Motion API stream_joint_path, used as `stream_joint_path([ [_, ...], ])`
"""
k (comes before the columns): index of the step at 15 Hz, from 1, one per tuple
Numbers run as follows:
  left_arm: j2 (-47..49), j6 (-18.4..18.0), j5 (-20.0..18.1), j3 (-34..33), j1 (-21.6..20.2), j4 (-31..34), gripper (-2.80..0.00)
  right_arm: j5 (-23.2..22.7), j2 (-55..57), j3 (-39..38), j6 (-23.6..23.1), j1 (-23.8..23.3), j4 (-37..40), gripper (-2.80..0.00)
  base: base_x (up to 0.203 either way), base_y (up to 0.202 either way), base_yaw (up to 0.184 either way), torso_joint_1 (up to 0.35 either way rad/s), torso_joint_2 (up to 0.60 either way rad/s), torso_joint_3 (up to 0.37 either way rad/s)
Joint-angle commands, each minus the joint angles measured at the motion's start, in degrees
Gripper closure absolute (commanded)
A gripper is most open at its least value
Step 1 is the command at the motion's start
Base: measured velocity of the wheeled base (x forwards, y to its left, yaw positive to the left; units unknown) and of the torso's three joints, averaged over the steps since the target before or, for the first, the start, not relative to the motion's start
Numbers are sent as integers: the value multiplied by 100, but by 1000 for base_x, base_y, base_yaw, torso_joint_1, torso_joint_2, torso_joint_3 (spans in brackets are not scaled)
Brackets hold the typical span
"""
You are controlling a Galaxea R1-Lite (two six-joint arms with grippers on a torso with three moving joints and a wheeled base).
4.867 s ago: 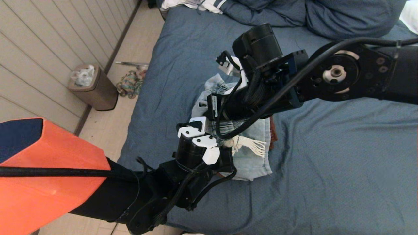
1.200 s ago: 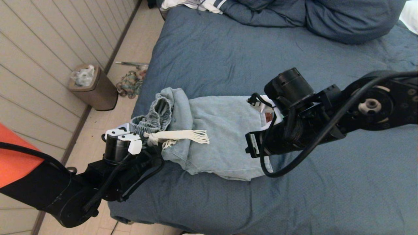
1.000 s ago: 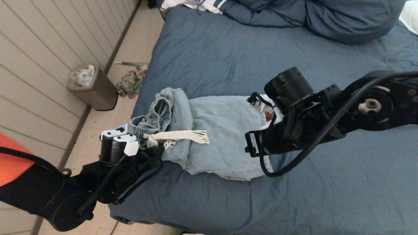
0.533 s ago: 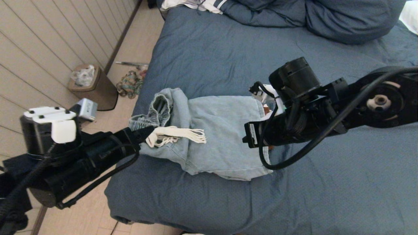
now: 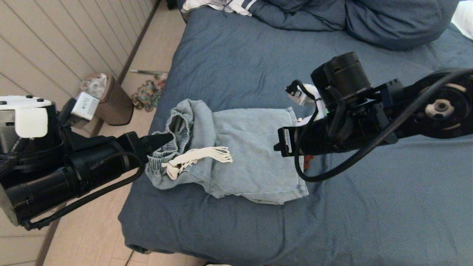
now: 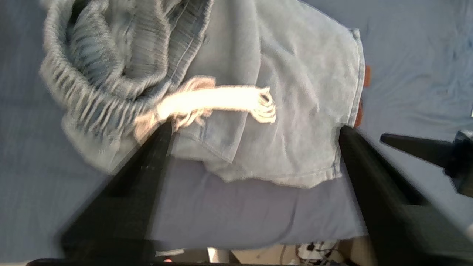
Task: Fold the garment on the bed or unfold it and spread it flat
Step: Unford the blue shorts
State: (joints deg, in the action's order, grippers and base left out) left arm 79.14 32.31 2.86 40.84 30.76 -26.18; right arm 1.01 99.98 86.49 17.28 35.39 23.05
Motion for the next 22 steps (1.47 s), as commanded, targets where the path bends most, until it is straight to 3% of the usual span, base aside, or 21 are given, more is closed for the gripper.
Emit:
stream_joint_path([
  [1, 599, -215, 4, 341, 0, 56, 0, 22, 16, 25, -13, 3, -138, 0, 0, 0, 0, 0, 0, 0],
  [5, 1819, -734, -43, 1300, 0, 164, 0, 22, 221, 104, -313, -110, -457, 0, 0, 0, 0, 0, 0, 0],
  [8, 2565, -819, -8, 2266, -23, 92, 0, 22, 255, 101, -436, -280, -626, 0, 0, 0, 0, 0, 0, 0],
  [12, 2894, -878, 61, 3170, -731, 165, 0, -5, 204, -97, -525, -536, -942, 0, 0, 0, 0, 0, 0, 0],
  [15, 3052, -892, 83, 3441, -1098, 251, 0, -5, 259, -81, -542, -542, -958, 0, 0, 0, 0, 0, 0, 0],
  [18, 3072, -885, 190, 3745, -1179, 305, 0, -13, 365, -1, -541, -550, -1000, 0, 0, 0, 0, 0, 0, 0],
  [19, 3104, -890, 352, 3791, -1129, 328, -280, -22, 365, -5, -542, -559, -1091, 0, 0, 0, 0, 0, 0, 0],
  [22, 3245, -910, 452, 3750, -955, 312, -280, -13, 365, -27, -551, -559, -1144, 0, 0, 0, 0, 0, 0, 0],
])
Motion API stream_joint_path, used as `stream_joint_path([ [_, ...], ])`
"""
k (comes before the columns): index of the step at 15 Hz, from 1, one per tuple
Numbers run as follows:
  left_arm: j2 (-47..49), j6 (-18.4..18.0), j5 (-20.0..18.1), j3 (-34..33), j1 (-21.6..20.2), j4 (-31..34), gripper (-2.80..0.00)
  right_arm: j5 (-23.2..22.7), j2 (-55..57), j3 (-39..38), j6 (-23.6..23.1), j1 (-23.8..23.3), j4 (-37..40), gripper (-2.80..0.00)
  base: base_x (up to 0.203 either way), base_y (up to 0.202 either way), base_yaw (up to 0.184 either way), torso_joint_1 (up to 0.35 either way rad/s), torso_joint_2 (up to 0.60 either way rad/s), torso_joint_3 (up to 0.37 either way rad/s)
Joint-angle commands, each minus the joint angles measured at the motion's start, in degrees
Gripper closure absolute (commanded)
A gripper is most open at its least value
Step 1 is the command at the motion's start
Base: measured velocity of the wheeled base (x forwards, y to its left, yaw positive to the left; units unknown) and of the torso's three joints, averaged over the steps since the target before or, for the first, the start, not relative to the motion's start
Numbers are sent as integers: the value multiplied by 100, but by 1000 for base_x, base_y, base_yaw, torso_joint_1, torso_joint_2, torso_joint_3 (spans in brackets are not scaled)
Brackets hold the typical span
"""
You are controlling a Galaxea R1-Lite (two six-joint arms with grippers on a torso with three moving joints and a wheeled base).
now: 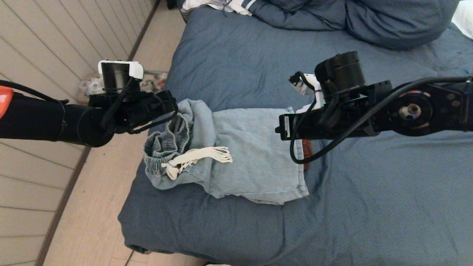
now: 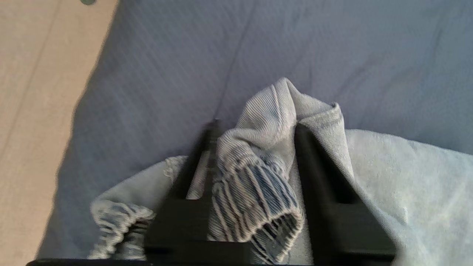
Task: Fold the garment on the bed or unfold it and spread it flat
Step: Unford the blue shorts
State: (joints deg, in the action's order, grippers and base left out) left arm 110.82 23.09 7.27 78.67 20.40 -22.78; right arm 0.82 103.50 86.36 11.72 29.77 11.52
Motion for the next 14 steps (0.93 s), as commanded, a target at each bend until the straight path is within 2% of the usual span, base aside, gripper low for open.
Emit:
stream_joint_path([
  [1, 112, 10, 19, -91, 168, -37, -280, 6, 12, -14, 6, 3, 8, 0, 0, 0, 0, 0, 0, 0],
  [7, 404, -122, 49, -558, 497, -337, -280, 6, 65, -23, 6, 3, -1, 0, 0, 0, 0, 0, 0, 0],
  [9, 610, -260, 70, -555, 508, -673, -280, 6, 56, -31, 6, 3, -1, 0, 0, 0, 0, 0, 0, 0],
  [14, 652, -296, 73, -501, 474, -727, -280, 6, 65, -5, 15, -6, -1, 0, 0, 0, 0, 0, 0, 0],
])
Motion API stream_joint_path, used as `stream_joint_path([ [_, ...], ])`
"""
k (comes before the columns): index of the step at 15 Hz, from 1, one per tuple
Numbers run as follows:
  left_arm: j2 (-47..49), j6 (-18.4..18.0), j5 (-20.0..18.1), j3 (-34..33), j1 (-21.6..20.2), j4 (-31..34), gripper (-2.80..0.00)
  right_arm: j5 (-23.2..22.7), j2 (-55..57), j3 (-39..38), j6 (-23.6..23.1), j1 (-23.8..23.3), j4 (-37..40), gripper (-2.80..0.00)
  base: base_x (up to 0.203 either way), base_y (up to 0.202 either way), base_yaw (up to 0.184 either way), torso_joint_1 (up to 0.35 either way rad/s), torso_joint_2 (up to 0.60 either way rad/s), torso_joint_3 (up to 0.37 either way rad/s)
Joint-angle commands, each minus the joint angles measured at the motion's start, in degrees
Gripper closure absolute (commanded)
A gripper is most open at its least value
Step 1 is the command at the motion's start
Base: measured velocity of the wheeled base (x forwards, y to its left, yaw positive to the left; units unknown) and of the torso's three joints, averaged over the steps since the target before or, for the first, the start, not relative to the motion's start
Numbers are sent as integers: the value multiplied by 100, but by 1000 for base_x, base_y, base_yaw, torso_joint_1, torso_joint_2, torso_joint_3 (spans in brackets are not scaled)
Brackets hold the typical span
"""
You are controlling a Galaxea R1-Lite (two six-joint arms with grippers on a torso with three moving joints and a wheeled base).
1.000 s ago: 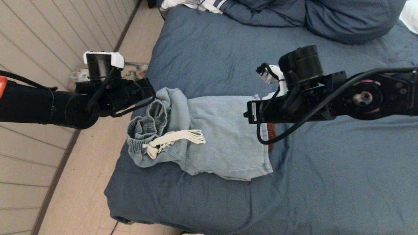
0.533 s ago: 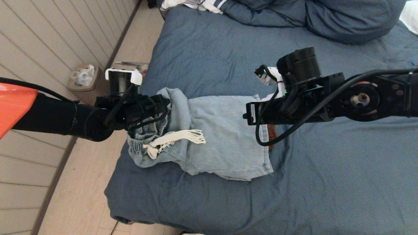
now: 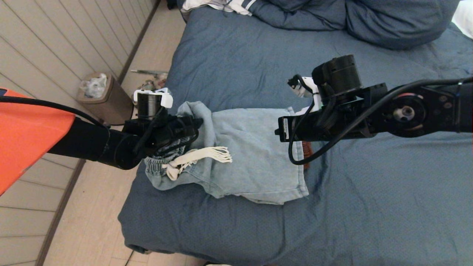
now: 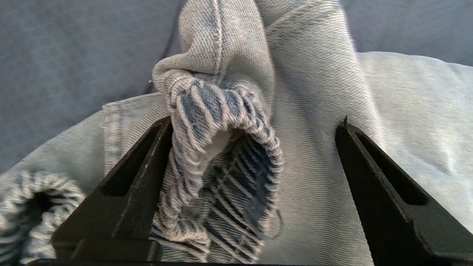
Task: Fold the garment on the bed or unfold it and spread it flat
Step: Unford the blue shorts
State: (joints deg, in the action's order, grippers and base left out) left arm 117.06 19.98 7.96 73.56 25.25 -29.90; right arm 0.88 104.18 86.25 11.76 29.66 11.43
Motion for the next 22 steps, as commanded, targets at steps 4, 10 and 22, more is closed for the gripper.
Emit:
stream_joint_path([
  [4, 44, 15, 4, 27, -142, -24, -280, 0, -3, -12, 10, -4, 8, 0, 0, 0, 0, 0, 0, 0],
  [10, -87, 15, 3, 18, -134, -16, -280, 0, -38, -29, 10, 5, 8, 0, 0, 0, 0, 0, 0, 0],
  [22, -624, -39, 123, 113, 14, 34, 0, 8, -64, -11, 10, -4, -79, 0, 0, 0, 0, 0, 0, 0],
])
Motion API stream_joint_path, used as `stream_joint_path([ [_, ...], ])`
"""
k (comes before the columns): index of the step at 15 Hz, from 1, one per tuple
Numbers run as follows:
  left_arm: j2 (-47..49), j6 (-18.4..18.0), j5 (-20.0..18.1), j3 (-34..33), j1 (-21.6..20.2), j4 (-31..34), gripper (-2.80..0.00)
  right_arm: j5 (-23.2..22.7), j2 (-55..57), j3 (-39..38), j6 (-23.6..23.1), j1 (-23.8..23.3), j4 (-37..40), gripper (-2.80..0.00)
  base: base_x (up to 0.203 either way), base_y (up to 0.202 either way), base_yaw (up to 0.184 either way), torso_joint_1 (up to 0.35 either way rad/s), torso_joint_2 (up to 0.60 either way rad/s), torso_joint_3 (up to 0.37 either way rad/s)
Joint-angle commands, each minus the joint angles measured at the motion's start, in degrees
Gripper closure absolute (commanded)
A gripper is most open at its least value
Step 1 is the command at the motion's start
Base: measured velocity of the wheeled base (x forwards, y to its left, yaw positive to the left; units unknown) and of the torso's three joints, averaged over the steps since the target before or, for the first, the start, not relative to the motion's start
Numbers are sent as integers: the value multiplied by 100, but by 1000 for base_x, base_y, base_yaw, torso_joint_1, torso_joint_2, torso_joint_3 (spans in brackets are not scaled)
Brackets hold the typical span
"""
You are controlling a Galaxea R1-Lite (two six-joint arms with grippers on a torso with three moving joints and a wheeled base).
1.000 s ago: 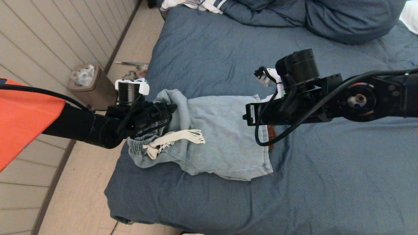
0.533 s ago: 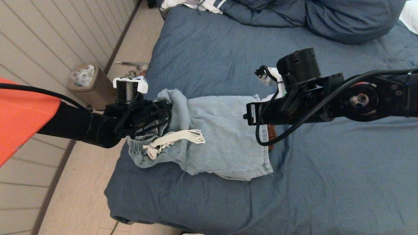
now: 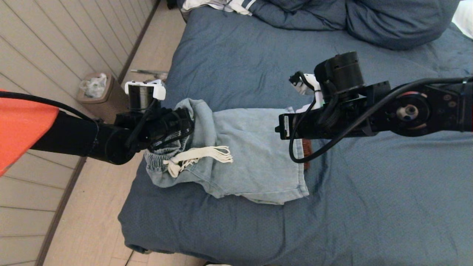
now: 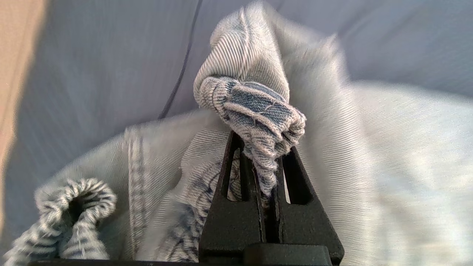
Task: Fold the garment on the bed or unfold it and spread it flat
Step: Unford the blue shorts
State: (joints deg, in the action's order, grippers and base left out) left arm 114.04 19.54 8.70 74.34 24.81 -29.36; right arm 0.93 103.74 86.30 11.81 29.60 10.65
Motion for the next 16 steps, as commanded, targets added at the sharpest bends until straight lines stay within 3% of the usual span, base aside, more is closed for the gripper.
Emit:
stream_joint_path([
  [1, -527, -38, 233, 81, 165, -4, 0, 11, -47, -34, 12, 2, 7, 0, 0, 0, 0, 0, 0, 0],
  [4, -1264, -345, 620, 56, 575, 96, 0, 21, -135, -43, 16, 2, 0, 0, 0, 0, 0, 0, 0, 0],
  [7, -1927, -441, 881, 172, 981, 637, 0, 38, -255, -15, 0, -56, -2, 0, 0, 0, 0, 0, 0, 0],
  [9, -2266, -447, 925, 384, 1113, 961, 0, 23, -296, 66, 3, -290, -2, 0, 0, 0, 0, 0, 0, 0],
  [16, -3164, -446, 926, 932, 1674, 1917, 0, -39, -205, 150, 76, -374, -26, 0, 0, 0, 0, 0, 0, 0],
])
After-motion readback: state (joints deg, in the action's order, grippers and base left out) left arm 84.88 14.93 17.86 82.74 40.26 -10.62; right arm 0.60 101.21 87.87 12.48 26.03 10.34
